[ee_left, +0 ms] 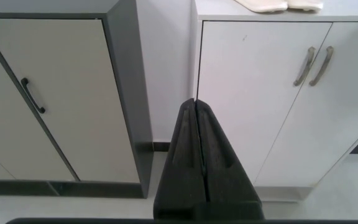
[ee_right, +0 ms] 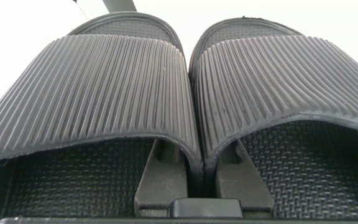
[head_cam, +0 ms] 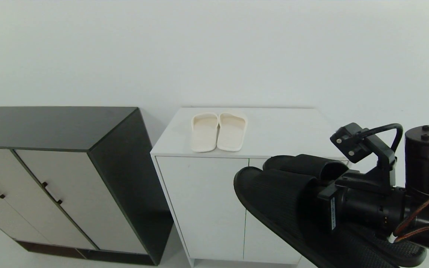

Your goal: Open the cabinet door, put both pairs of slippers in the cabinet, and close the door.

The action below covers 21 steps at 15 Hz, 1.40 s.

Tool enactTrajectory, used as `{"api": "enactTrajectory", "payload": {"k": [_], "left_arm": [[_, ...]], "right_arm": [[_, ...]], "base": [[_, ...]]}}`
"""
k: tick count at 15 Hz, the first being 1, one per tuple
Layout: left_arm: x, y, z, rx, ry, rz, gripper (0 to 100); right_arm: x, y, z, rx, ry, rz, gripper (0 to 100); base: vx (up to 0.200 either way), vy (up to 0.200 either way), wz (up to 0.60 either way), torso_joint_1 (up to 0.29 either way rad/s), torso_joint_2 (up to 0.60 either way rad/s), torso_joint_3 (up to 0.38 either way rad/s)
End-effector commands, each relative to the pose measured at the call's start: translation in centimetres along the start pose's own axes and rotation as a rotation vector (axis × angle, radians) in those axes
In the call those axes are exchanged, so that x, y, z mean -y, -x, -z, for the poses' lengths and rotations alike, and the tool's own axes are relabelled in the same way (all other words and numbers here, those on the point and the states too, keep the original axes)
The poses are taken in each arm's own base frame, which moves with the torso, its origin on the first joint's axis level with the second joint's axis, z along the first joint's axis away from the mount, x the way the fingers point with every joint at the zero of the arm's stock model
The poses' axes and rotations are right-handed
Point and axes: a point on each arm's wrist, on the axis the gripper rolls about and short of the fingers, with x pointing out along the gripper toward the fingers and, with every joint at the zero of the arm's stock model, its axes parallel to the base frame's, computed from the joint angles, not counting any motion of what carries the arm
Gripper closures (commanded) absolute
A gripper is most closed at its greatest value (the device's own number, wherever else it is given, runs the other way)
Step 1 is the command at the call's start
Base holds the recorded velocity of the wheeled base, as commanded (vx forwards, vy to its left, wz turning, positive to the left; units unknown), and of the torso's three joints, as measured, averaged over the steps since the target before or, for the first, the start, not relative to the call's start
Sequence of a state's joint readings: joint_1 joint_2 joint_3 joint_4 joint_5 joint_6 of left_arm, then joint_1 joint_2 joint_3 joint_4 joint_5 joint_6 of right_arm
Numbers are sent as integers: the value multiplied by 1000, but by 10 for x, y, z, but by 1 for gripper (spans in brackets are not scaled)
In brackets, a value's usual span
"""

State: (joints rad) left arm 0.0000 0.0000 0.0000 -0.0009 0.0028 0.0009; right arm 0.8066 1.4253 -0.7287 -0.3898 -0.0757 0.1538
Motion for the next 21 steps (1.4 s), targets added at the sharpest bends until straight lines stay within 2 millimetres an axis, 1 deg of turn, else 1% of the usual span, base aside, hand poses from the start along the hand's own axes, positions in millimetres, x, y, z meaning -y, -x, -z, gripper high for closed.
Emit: {"api": "enactTrajectory", "payload": {"k": [1, 3, 5, 13, 21], "left_arm": [[0, 0, 0, 1, -1, 0, 100], [0, 0, 0, 1, -1, 0, 100], [0, 0, 0, -2, -1, 0, 100], [0, 0, 0, 1, -1, -2, 100], [0, 0, 0, 1, -1, -2, 100]], "right_arm": [[0, -1, 3, -12, 1, 1, 100], [0, -1, 3, -14, 2, 1, 100], [0, -2, 4, -17, 2, 2, 100], [1, -1, 6, -23, 2, 3, 100], [1, -2, 11, -39, 4, 5, 100]], "base": [[0, 0, 0, 0, 0, 0], [0, 0, 0, -88, 203, 124], [0, 0, 0, -195, 456, 259], [0, 0, 0, -207, 524, 308], [0, 0, 0, -165, 486, 322]]}}
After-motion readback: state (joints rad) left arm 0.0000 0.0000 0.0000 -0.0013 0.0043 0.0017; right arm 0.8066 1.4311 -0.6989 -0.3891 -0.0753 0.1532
